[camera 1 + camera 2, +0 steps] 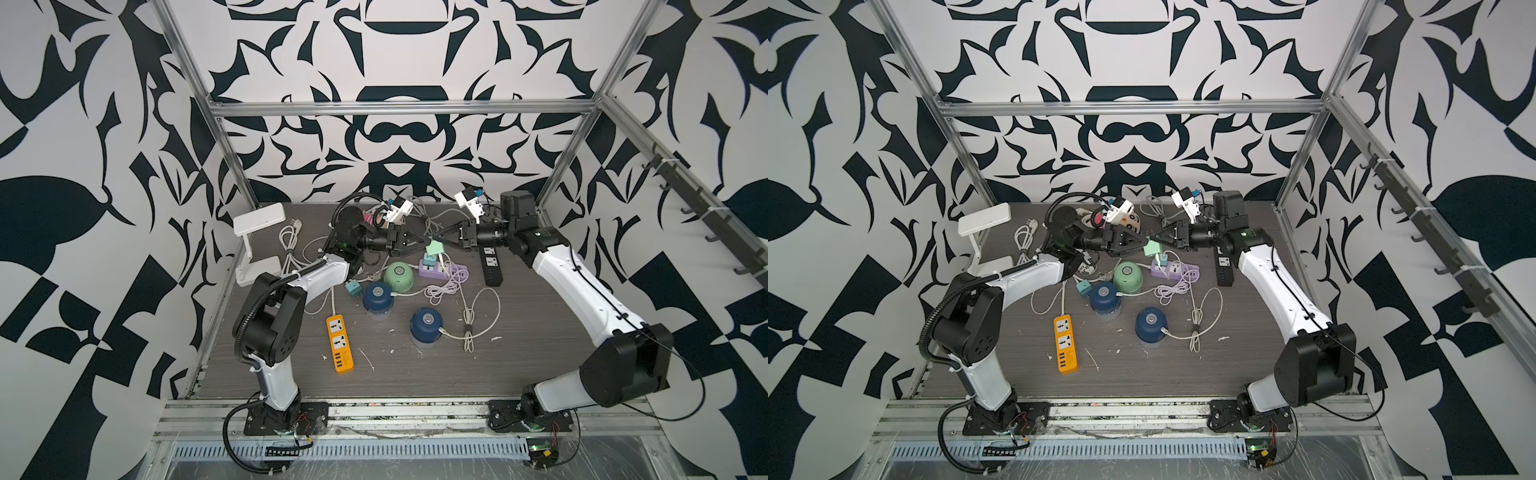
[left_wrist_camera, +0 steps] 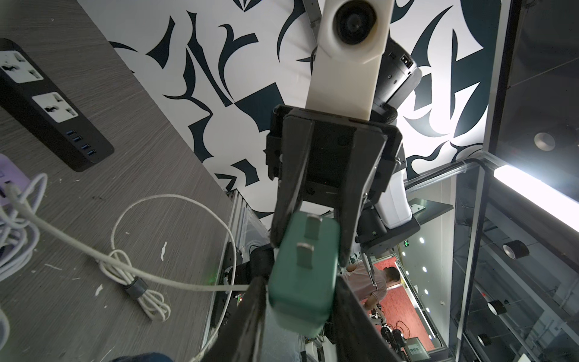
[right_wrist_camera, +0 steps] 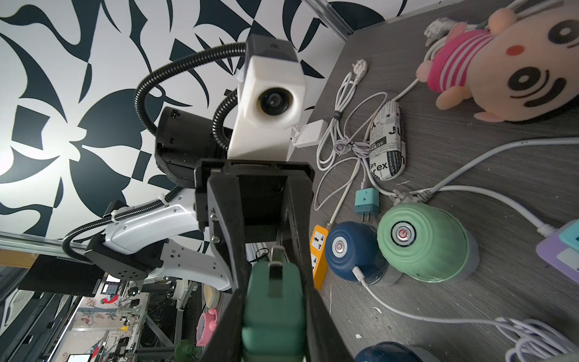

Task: Charge the cordless meat grinders
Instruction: Pick up the plug from the center of the board.

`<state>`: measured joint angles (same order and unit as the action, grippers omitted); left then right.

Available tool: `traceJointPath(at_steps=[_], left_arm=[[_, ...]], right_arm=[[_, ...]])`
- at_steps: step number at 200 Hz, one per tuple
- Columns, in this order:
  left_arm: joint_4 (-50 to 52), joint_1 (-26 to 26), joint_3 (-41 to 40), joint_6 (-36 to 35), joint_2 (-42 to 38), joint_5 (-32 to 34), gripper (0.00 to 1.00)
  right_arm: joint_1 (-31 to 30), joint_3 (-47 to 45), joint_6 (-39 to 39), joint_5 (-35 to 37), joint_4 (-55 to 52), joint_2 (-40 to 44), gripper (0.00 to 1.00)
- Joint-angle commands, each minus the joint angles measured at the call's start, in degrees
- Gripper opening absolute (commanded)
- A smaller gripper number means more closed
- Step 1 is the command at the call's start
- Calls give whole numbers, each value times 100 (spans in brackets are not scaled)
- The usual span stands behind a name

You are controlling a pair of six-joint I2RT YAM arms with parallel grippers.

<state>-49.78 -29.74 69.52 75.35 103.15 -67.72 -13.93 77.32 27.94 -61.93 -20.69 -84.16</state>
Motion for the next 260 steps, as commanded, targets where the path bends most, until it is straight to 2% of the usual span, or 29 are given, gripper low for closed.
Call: traceJointPath(at_steps=[1,41,90,105,120,147,161,187,211,236,260], left_arm=[[823,-62,248,-690,-223,-105,36],[1663,-85,308,-1300,-349,-77,28],[1647,-94,341,-1247,-302,-51,4],[1616,-94,319,-1217,-296,11,0],[1557,-94,294,-1173,-303,145,0],[920,-98,95,-842,-325,607,0],[263,-78,7,-430,-298,959,0],[-876,-44,-4,267,-183,1738,0],[-1433,18,13,528,-114,2608,0],[-2229,47,-13,884,-7,3509,0],[-2597,14,59,1044,49,3876,0]], right_arm=[[-75,204,-148,-17,30,25,0],[-145,231,-287,60,-135,-26,0],[-189,227,-282,98,-178,-75,0],[-184,177,-191,146,-48,-49,14],[-189,23,6,311,293,77,36],[-180,-501,737,968,1688,484,61],[-180,-814,1116,1433,2456,692,67],[-172,-1570,1870,2136,4204,997,70],[-171,-2142,2546,2484,5770,1083,71],[-178,-2217,3017,2537,6547,865,71],[-179,-2143,3366,2563,7262,552,71]])
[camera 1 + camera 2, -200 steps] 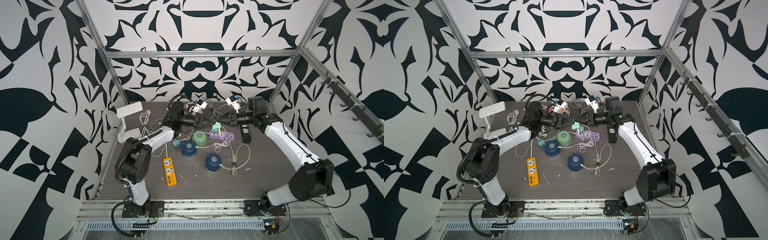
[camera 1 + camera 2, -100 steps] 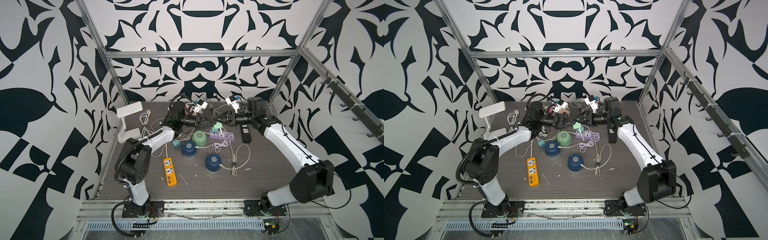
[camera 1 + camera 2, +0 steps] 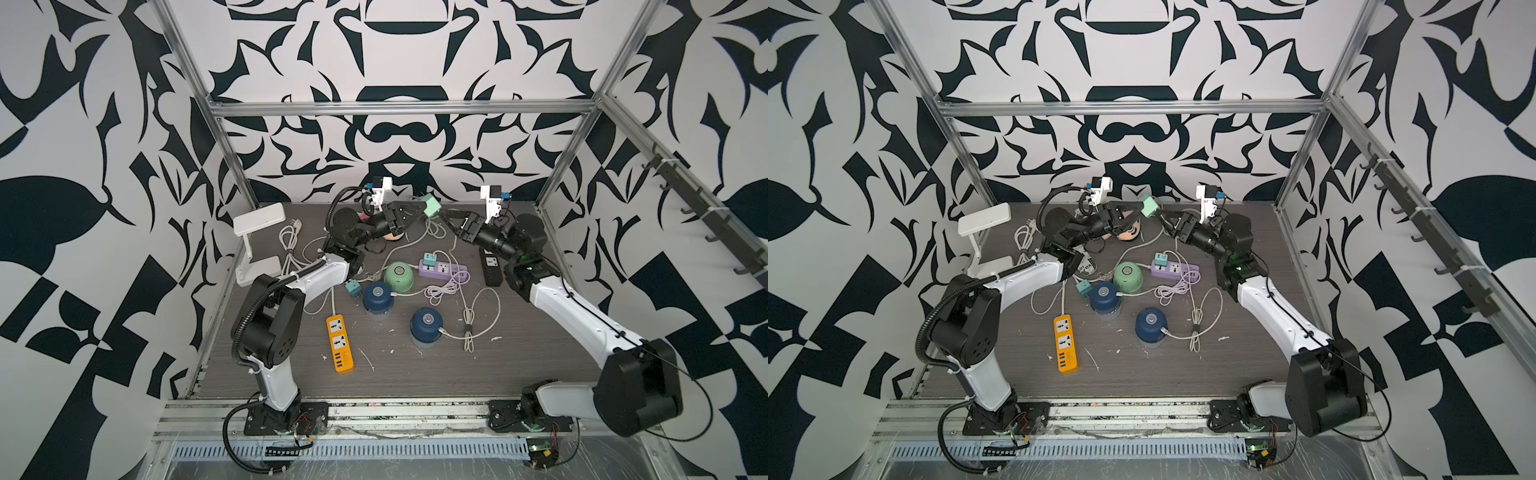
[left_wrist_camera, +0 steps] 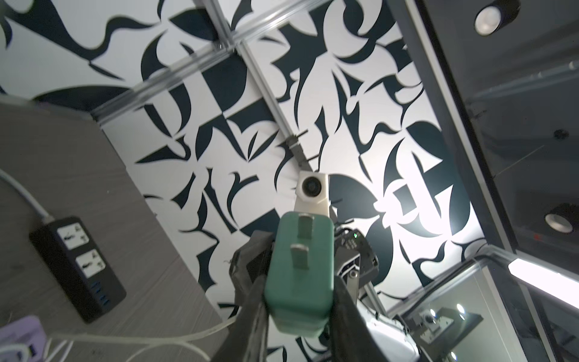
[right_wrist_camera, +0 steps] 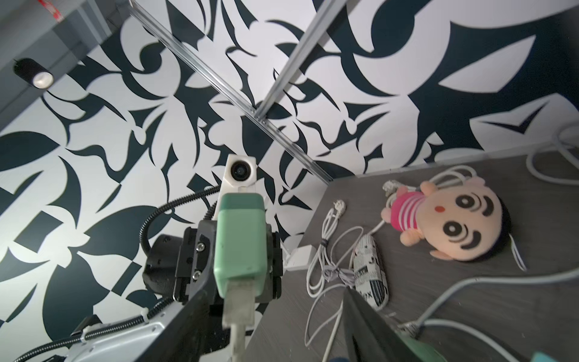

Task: Charge the cordless meat grinders
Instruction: Pick up the plug from the center of the board.

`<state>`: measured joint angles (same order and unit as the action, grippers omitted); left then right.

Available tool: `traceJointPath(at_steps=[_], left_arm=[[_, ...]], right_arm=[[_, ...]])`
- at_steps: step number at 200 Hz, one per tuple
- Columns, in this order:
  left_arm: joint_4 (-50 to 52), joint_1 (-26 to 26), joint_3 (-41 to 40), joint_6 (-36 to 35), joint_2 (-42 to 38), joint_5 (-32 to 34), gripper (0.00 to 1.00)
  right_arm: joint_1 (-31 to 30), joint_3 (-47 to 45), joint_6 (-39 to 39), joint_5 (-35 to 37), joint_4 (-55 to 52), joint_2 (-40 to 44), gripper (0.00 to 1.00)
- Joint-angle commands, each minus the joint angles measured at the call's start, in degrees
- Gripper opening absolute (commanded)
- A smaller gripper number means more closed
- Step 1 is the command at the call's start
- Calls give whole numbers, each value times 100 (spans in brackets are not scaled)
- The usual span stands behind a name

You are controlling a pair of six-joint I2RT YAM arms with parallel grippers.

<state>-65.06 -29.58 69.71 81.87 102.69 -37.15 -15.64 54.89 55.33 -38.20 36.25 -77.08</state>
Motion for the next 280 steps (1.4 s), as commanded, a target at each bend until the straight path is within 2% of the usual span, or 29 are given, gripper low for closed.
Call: traceJointPath(at_steps=[1,26,66,120,162,197,242,256,277,280], left_arm=[[-1065,-2,36,392,94,830,0],[-1062,-10,-60,348,49,990,0],[-1123,-75,-160,330,58,1084,0],[-1155,-151,-204,330,94,1078,0],[-1180,-179,-239,338,128,1063,0],[-1194,-206,-266,339,169,1038,0],[-1237,-241,-307,379,234,1020,0],[-1237,-241,-333,376,225,1018,0],[-1207,-232,-375,379,190,1003,0],[-1192,-226,-385,375,170,1007,6]], right_arm=[[-9,105,637,190,1595,-170,71],[-82,309,960,150,2200,-521,71],[-426,711,529,301,1772,-769,71],[-554,968,627,418,2022,-1009,66],[-604,1101,569,392,1802,-1074,49],[-620,1185,520,325,1609,-1088,43],[-633,1281,507,183,1443,-1158,28],[-633,1313,490,100,1407,-1169,20],[-626,1348,303,-23,1111,-1093,3],[-625,1348,250,-48,1022,-1066,0]])
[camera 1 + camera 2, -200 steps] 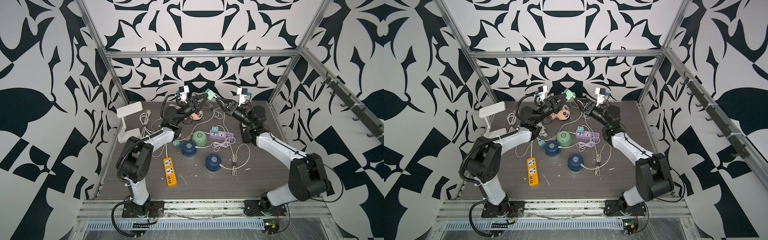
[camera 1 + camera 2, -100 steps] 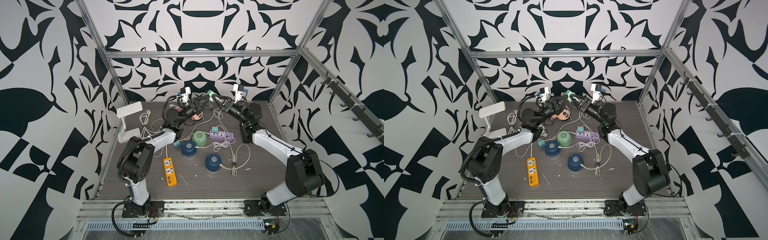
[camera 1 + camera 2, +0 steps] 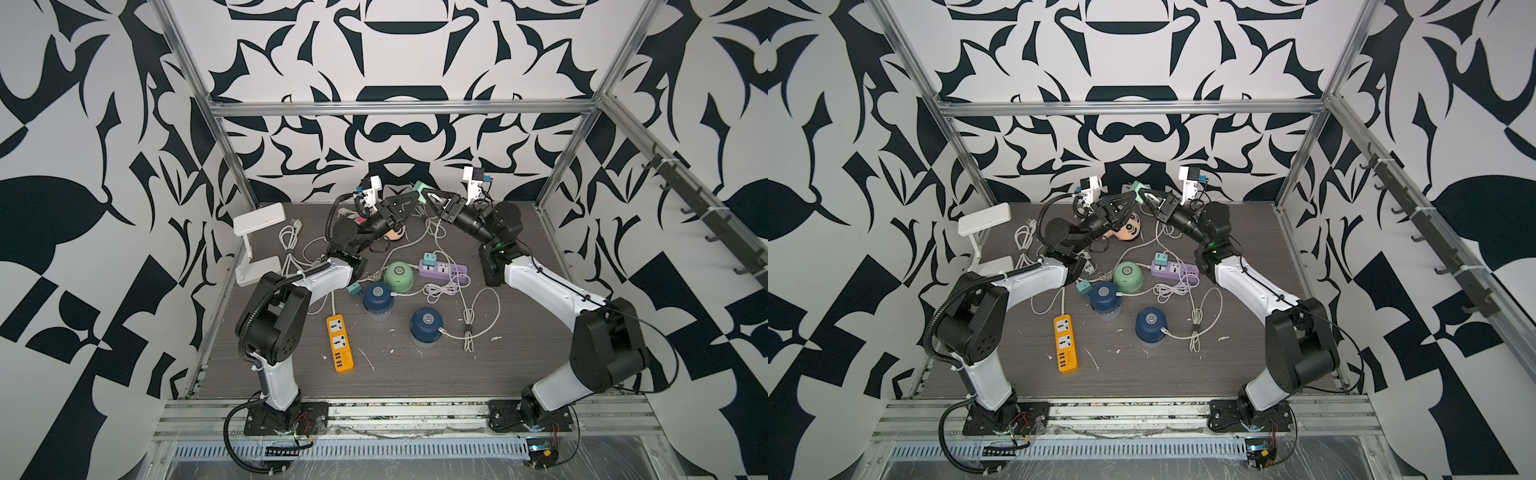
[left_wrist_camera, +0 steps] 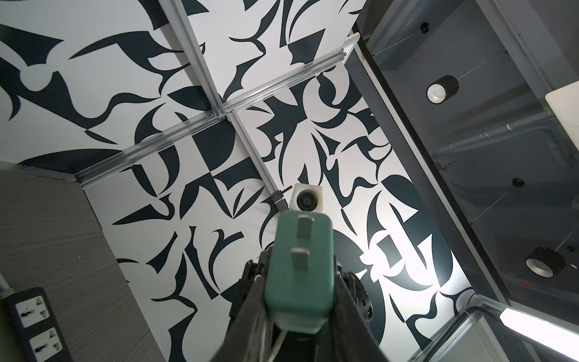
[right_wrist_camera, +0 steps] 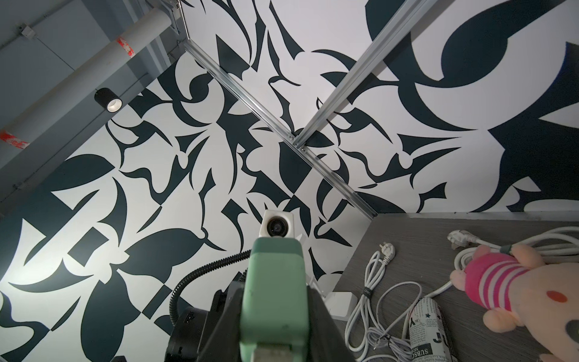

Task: Charge the cordless meat grinders
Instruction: Pick up the plug from the center of the board, then insert the plug into the socket.

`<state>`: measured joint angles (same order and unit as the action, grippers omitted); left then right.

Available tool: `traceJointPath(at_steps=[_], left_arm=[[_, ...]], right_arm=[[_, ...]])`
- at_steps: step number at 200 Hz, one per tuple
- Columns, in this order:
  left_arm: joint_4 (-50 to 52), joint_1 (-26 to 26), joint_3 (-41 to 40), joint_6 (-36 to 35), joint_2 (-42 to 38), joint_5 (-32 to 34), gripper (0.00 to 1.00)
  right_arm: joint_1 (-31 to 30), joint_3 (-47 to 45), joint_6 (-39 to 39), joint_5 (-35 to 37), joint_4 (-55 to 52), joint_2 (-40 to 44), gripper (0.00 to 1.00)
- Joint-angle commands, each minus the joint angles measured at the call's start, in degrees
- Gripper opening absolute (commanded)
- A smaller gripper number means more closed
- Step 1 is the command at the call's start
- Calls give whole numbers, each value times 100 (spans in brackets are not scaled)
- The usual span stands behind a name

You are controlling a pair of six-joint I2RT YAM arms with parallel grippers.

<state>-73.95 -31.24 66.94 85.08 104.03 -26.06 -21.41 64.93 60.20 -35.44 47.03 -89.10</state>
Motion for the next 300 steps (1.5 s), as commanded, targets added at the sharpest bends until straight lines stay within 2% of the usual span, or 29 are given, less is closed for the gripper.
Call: traceJointPath(at_steps=[1,13,23,30,37,48,59,77,86,96,113,134,154,202,266,300], left_arm=[[-299,-58,-114,53,29,-105,8],[-162,5,-221,31,-87,-64,44],[-10,85,-422,-53,-269,58,68],[146,168,-602,-146,-448,151,91],[401,267,-779,-267,-648,238,100],[1079,431,-1015,-550,-996,297,100],[2305,548,-1128,-1114,-1402,320,99],[5162,417,-918,-2960,-2114,753,98],[6194,168,-761,-3846,-2330,1183,96],[6681,-74,-753,-4426,-2455,1436,95],[6898,-355,-964,-4791,-2558,1498,92],[6804,-493,-1329,-4825,-2636,1360,86],[6636,-608,-1672,-4816,-2753,1335,86],[6477,-637,-2059,-4798,-2880,1170,97],[6266,-637,-2079,-4887,-2526,770,100],[6228,-628,-2077,-4896,-2466,700,99]], right_arm=[[-48,350,-259,-332,-94,146,0],[5,404,-565,-413,-696,274,0],[104,460,-889,-461,-1352,429,0],[217,512,-1145,-501,-1957,545,0],[386,623,-1489,-510,-2767,688,0],[724,909,-2115,-487,-4259,810,0],[1034,1398,-3046,-197,-6001,817,0],[1227,2428,-4626,1478,-8979,466,0],[1231,2794,-5091,2267,-9802,235,0],[1255,2940,-5373,2860,-10315,18,0],[1302,2946,-5587,3473,-10623,-253,0],[1366,2941,-5771,3746,-10677,-607,0],[1435,3046,-5905,3910,-10652,-993,0],[1856,3596,-6035,3709,-10746,-1865,0],[2163,4793,-6393,3555,-11437,-2874,0],[2209,5054,-6498,3353,-11628,-3140,0]])
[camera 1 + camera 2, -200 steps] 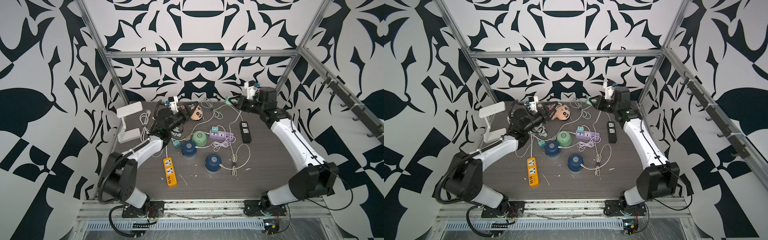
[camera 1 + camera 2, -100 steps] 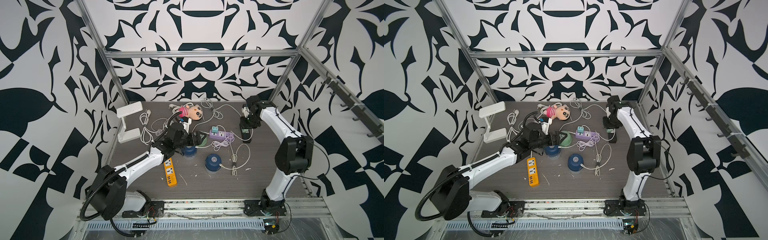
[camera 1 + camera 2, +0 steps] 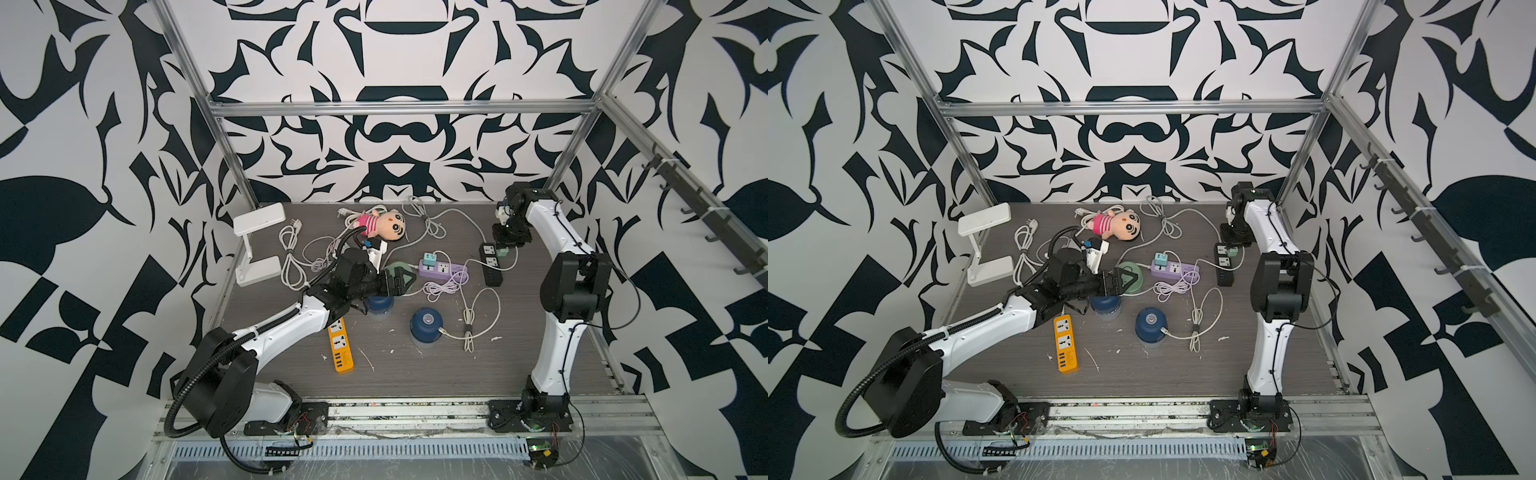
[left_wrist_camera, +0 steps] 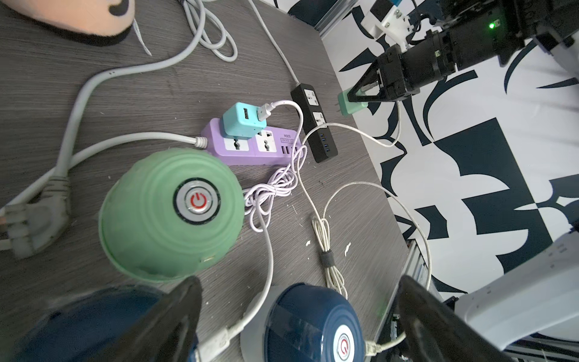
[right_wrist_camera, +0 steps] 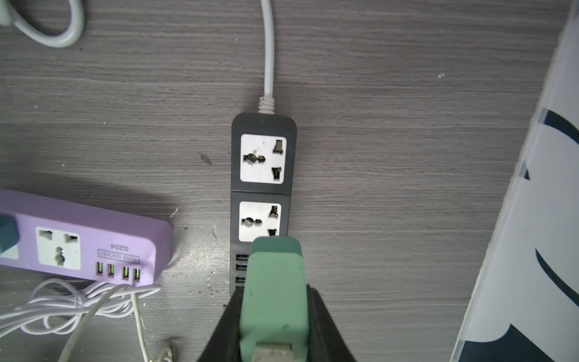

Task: Charge the cordless meat grinders
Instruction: Insert the plug into the socket.

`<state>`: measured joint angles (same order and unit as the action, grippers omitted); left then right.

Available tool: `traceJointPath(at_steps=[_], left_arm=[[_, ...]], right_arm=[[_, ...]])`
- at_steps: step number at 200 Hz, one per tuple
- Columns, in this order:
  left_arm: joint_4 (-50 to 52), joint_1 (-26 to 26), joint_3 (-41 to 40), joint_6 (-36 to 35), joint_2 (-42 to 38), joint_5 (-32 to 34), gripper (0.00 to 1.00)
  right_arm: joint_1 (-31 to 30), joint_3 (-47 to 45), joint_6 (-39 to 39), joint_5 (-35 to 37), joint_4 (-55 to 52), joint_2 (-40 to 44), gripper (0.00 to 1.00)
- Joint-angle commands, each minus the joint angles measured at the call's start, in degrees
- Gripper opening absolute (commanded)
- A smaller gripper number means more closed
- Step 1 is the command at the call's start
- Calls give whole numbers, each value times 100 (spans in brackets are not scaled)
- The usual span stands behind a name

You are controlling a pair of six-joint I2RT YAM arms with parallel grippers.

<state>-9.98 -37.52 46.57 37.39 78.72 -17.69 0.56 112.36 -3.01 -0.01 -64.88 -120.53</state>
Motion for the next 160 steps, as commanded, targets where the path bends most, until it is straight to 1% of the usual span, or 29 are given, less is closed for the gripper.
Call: traceJointPath(at_steps=[1,66,160], left_arm=[[-171,-1,-41,-126,65,-133,99],[-101,43,-104,-214,67,-129,99],[-110,95,-102,-179,177,-253,99]], right_arm=[[13,321,-180,-191,-437,-6,0],[61,340,-272,-261,-453,-310,0],[120,357,-341,-277,-311,-449,0]])
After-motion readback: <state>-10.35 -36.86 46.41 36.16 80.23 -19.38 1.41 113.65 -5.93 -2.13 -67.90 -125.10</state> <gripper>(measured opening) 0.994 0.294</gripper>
